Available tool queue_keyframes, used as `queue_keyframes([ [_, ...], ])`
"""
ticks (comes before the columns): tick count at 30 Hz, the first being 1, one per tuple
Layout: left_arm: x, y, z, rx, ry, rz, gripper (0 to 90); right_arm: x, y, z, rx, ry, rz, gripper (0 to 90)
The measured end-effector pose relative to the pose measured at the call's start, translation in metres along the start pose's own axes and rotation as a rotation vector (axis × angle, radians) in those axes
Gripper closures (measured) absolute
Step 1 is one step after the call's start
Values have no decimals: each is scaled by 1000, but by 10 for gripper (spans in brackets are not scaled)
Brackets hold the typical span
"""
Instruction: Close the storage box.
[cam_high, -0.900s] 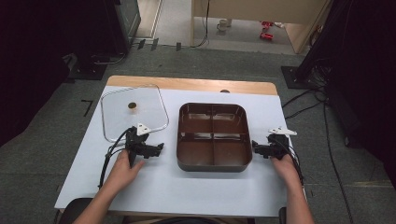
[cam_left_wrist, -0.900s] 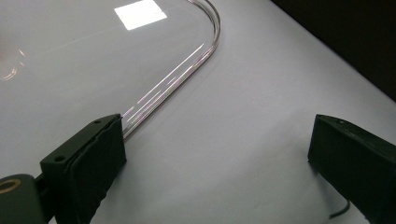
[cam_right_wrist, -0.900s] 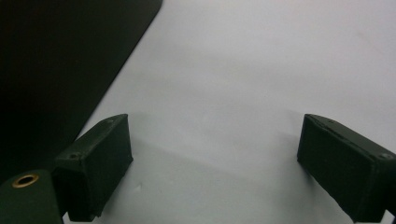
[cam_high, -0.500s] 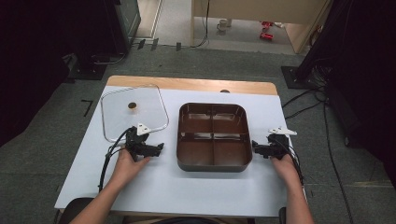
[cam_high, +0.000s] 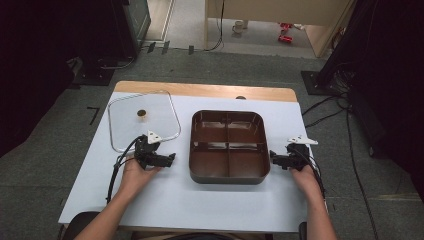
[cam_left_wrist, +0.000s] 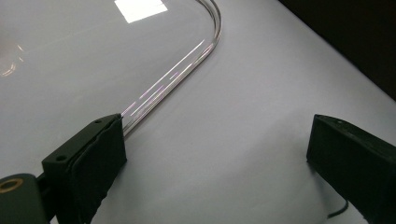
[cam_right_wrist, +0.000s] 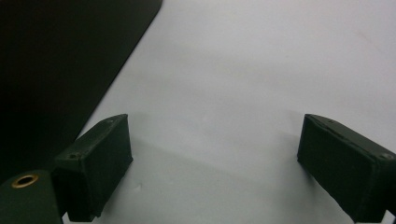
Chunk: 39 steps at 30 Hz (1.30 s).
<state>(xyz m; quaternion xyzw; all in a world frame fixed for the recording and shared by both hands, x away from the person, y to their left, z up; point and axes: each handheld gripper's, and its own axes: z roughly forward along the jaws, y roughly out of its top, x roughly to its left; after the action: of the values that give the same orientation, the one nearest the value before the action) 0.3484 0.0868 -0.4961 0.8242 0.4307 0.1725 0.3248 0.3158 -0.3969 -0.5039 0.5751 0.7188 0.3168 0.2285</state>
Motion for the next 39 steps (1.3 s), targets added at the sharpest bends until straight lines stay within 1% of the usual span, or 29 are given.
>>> queue_keyframes([
  [3, 2, 2, -1, 18, -9, 7, 57, 0, 0, 0, 0, 0, 0, 93],
  [4, 2, 3, -3, 28, -15, 15, 75, 0, 0, 0, 0, 1, 0, 92],
  [5, 2, 3, -3, 28, -15, 15, 98, 0, 0, 0, 0, 1, 0, 92],
  [6, 3, 3, -4, 30, -20, 21, 98, 0, 0, 0, 0, 1, 0, 92],
  [7, 4, 3, -6, 31, -24, 20, 150, 0, 0, 0, 0, 1, 0, 92],
  [9, 5, 5, -7, 49, -36, 29, 189, 0, 0, 0, 0, 1, 0, 92],
  [11, 5, 7, -8, 70, -43, 49, 200, 0, 0, 0, 0, 1, 1, 92],
  [13, 5, 8, -10, 75, -50, 66, 239, 0, 0, 0, 0, 2, 1, 91],
  [15, 5, 10, -12, 74, -65, 63, 258, 0, 0, 0, 0, 2, 0, 90],
  [16, 7, 12, -15, 70, -84, 51, 259, 0, 0, 0, 1, 3, 0, 90],
  [17, 8, 13, -16, 67, -92, 41, 259, 0, 0, 0, 0, 3, 0, 90],
  [18, 8, 13, -16, 67, -92, 41, 268, 0, 0, 0, 0, 3, 0, 90],
  [19, 9, 15, -19, 58, -109, 32, 268, 0, 0, 0, 0, 3, 0, 90],
  [20, 10, 15, -20, 50, -115, 32, 292, 0, 0, 0, 0, 3, 0, 90],
  [22, 12, 17, -24, 29, -104, 37, 292, 0, 0, 0, 0, 3, 0, 90],
  [23, 13, 19, -28, 27, -84, 51, 285, 0, 0, 0, 0, 3, 0, 90],
  [24, 13, 19, -28, 27, -84, 51, 286, 0, 0, 0, 0, 3, 0, 90],
  [25, 15, 21, -31, 14, -65, 62, 286, 0, 0, 0, 0, 3, 0, 89],
  [26, 15, 21, -31, 14, -65, 62, 289, 0, 0, 0, 0, 3, 0, 89],
  [27, 20, 24, -34, -4, -73, 45, 300, 0, 0, 0, 1, 3, 0, 89],
  [29, 26, 27, -36, -12, -74, 28, 303, 0, 0, 0, 1, 3, -1, 89],
  [30, 26, 27, -36, -12, -74, 28, 303, 0, 0, 0, 1, 2, -1, 89],
  [35, 41, 33, -36, -18, -78, -5, 310, 0, 0, 0, 1, 2, -1, 89],
  [39, 48, 39, -35, -21, -57, -22, 319, 0, 0, 0, 1, 2, -1, 90],
])
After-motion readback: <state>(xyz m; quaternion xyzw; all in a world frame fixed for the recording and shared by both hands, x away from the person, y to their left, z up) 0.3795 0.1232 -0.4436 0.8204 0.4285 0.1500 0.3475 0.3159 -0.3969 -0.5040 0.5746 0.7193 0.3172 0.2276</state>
